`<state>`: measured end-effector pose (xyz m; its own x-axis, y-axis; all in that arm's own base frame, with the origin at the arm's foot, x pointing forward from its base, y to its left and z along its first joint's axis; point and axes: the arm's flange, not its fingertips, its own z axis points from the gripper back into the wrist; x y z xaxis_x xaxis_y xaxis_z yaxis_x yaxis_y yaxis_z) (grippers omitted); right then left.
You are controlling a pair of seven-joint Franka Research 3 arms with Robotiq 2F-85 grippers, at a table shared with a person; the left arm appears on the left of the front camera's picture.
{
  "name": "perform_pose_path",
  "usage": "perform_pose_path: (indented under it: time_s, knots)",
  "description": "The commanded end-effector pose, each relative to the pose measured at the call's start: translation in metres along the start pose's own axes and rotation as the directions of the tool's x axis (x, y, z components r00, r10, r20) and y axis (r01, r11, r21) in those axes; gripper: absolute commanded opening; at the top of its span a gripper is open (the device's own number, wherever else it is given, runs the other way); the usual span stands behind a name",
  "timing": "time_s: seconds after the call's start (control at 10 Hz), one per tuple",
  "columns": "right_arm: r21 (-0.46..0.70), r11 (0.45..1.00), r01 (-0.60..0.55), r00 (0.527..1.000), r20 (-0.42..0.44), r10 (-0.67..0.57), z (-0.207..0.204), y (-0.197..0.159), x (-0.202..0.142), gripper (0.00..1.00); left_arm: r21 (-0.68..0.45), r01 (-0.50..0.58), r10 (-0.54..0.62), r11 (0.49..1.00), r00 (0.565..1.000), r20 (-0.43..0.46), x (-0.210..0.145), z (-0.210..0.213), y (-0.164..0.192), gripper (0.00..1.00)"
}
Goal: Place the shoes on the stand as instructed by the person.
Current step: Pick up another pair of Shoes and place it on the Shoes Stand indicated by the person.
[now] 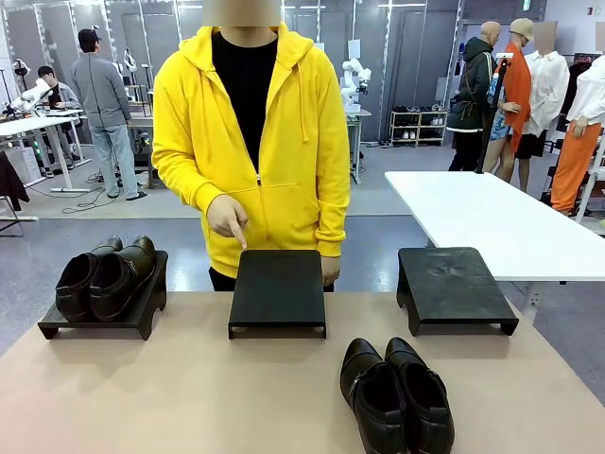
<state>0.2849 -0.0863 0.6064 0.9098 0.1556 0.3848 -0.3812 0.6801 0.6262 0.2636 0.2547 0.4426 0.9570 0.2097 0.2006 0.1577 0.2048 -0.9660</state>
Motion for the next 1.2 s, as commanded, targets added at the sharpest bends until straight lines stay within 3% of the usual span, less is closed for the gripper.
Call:
perform_pose_path:
  time_s: [0.0, 0.5, 1.1]
  knots:
    - [-0.122, 0.99, 0.066, 0.996, -0.047, -0.072, -0.039, 0.033, 0.013, 1.0, -0.005, 0.011, -0.011, 1.0, 1.0, -0.013, -0.004, 0.002, -0.002, 1.0]
    - [-0.354, 0.929, 0.105, 0.985, -0.094, -0.147, -0.139, 0.089, 0.023, 1.0, -0.005, 0.011, -0.011, 1.0, 1.0, -0.013, -0.004, 0.002, -0.002, 1.0]
    - [-0.555, 0.832, -0.022, 0.988, -0.14, -0.067, -0.256, 0.084, 0.02, 1.0, -0.005, 0.011, -0.011, 1.0, 1.0, -0.013, -0.004, 0.002, -0.002, 1.0]
